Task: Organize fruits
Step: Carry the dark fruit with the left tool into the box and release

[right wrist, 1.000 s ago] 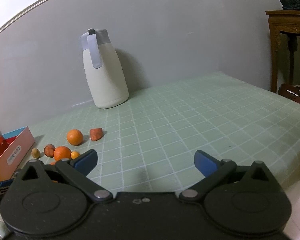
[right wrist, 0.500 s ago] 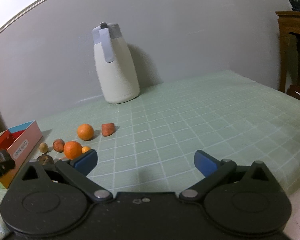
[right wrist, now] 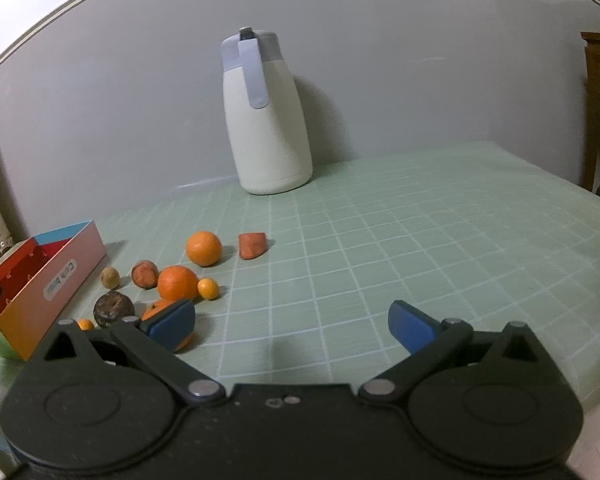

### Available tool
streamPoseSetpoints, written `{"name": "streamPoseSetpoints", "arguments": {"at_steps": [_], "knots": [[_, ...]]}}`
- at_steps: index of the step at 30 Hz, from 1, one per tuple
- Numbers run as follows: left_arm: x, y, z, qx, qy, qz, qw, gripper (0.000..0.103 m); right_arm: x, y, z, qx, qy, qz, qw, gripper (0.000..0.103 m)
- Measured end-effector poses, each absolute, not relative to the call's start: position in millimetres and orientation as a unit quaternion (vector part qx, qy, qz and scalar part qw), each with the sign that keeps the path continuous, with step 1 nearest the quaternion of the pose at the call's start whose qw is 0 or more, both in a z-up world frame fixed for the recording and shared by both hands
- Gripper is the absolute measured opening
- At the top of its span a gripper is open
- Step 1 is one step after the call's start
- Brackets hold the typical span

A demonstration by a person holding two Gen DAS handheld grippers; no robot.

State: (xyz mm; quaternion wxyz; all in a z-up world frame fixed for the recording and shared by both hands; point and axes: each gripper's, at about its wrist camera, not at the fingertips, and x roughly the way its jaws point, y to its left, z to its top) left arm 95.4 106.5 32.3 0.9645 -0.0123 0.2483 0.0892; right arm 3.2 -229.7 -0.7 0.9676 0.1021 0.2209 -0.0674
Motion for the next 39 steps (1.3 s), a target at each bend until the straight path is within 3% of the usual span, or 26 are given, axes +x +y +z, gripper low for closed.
{"name": "streamPoseSetpoints", "arguments": {"at_steps": [24,31,39], "knots": [[142,132,15,-0.007,0.316,0.173,0.933,0.047,7,-224,-1,0.089,0.227,-0.059,0.968,0.103],[139,134,19,-0.012,0.308,0.189,0.932,0.062,6,-225,0,0.093,0.226,-0.059,0.968,0.103],[123,137,34,-0.025,0.282,0.184,0.941,0.064,6,-226,0,0.092,0.225,-0.059,0.968,0.103]]}}
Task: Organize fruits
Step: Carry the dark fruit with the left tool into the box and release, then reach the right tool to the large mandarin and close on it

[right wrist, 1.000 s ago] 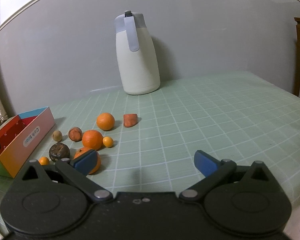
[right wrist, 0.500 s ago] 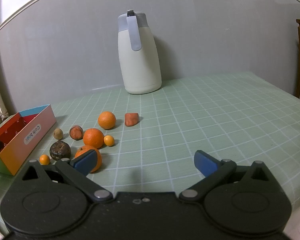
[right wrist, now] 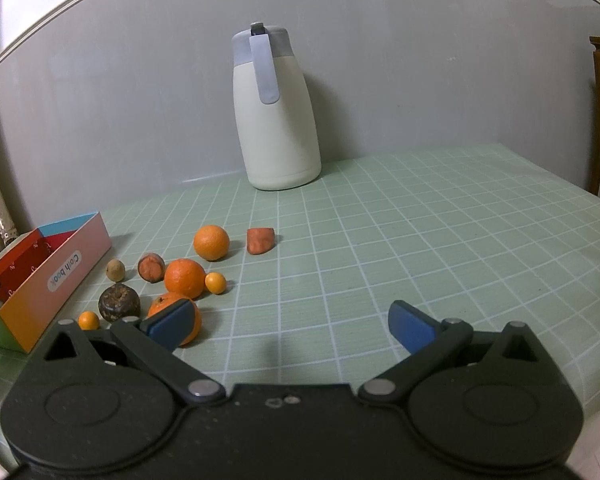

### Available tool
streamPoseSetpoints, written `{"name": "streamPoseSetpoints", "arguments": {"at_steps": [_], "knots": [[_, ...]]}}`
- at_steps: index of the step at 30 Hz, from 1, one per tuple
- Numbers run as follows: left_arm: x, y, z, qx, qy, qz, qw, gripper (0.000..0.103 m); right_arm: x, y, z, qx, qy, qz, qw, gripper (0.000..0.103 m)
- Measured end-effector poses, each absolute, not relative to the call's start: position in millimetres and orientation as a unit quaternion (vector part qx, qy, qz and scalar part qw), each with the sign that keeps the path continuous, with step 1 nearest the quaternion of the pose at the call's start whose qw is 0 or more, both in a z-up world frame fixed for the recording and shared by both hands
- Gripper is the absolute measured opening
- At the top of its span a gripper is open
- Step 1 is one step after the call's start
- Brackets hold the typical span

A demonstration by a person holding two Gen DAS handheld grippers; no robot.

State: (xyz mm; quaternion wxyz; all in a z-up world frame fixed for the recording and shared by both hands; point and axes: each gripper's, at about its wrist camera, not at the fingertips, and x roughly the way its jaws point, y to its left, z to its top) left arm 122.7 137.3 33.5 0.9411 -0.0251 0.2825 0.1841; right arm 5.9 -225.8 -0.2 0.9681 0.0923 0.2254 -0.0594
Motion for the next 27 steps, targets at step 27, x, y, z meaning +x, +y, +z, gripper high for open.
{"name": "streamPoseSetpoints", "arguments": {"at_steps": [27], "knots": [[20,83,21,0.027,0.238,0.105,0.965,0.103,15,-203,-2,0.083,0.230,-0.014,0.970,0.103]]}}
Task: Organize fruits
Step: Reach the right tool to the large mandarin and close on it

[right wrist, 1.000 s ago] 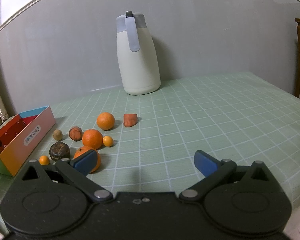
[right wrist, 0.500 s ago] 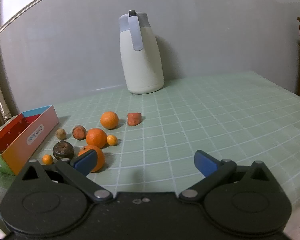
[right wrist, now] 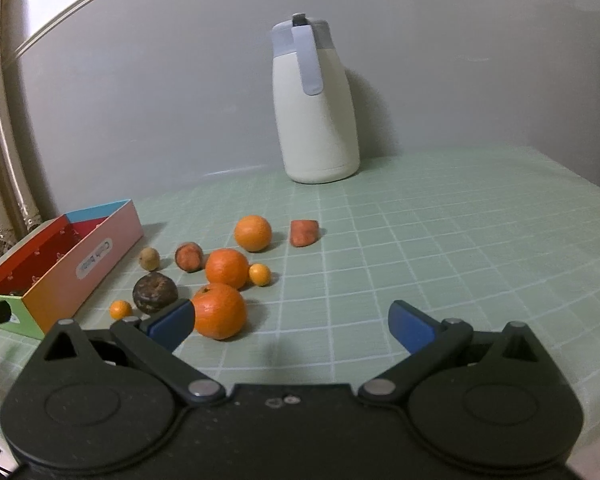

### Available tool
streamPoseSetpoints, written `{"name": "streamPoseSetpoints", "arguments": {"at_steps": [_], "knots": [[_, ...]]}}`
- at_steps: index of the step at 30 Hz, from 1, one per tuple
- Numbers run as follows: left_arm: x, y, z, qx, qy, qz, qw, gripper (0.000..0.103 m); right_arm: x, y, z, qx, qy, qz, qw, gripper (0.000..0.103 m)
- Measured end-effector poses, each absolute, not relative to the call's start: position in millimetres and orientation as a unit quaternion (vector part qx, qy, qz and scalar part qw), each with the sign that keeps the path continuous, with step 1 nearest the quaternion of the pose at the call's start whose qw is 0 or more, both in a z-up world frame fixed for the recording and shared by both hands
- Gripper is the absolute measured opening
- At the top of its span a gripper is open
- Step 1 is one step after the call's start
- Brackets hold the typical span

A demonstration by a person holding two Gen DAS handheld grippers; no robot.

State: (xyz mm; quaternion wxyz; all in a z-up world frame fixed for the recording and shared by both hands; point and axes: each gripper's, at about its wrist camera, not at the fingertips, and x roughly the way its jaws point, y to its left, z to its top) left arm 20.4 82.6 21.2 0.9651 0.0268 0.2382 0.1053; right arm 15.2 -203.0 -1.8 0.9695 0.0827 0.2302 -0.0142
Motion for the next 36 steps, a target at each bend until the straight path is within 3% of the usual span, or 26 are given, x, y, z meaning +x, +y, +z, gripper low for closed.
{"name": "streamPoseSetpoints", "arguments": {"at_steps": [23,27,29,36], "knots": [[12,119,5,-0.004,0.253,0.130,0.959,0.103,64,-160,-19,0.067,0.259,0.013,0.963,0.102],[13,126,3,-0.013,0.262,0.134,0.956,0.103,68,-155,-20,0.060,0.259,0.018,0.964,0.090],[13,129,2,-0.016,0.263,0.135,0.955,0.103,71,-152,-21,0.051,0.266,0.019,0.963,0.071],[16,128,0,-0.020,0.267,0.131,0.954,0.103,74,-150,-24,0.040,0.272,0.021,0.961,0.044]]}}
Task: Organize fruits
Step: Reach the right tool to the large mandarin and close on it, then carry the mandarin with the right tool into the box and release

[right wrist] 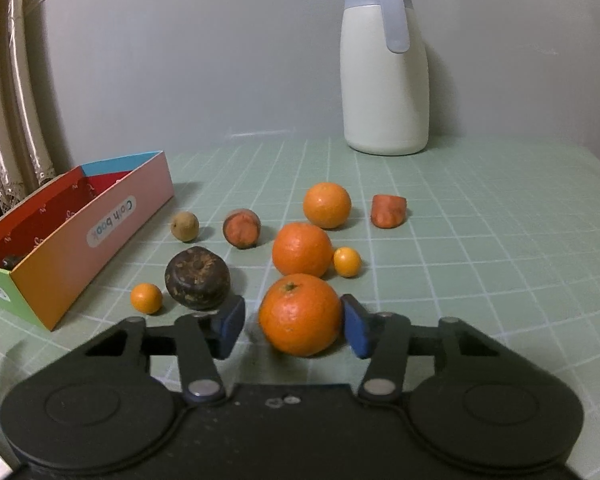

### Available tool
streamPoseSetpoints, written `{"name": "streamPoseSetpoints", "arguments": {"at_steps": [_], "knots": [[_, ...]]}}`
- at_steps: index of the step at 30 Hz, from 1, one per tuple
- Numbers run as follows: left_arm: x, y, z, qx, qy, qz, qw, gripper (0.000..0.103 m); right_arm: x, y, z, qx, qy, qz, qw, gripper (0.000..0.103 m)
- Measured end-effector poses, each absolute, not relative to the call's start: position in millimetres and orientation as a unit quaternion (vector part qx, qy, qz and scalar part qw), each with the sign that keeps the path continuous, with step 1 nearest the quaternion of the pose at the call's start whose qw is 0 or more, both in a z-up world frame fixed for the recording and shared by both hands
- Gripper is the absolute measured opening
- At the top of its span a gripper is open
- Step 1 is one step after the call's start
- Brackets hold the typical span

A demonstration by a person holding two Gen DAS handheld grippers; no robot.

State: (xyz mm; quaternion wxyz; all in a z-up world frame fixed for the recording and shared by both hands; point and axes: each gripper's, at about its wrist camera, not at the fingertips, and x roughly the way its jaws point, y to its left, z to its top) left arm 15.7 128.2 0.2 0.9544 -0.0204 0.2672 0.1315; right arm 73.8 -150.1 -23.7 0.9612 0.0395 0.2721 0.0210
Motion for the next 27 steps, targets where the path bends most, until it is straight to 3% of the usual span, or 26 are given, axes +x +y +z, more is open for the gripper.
{"name": "streamPoseSetpoints", "arguments": {"at_steps": [27], "knots": [[11,161,2,-0.097,0.262,0.150,0.949,0.103,59,-125,5,0.017,0.238,0.059,0.969,0.041]]}}
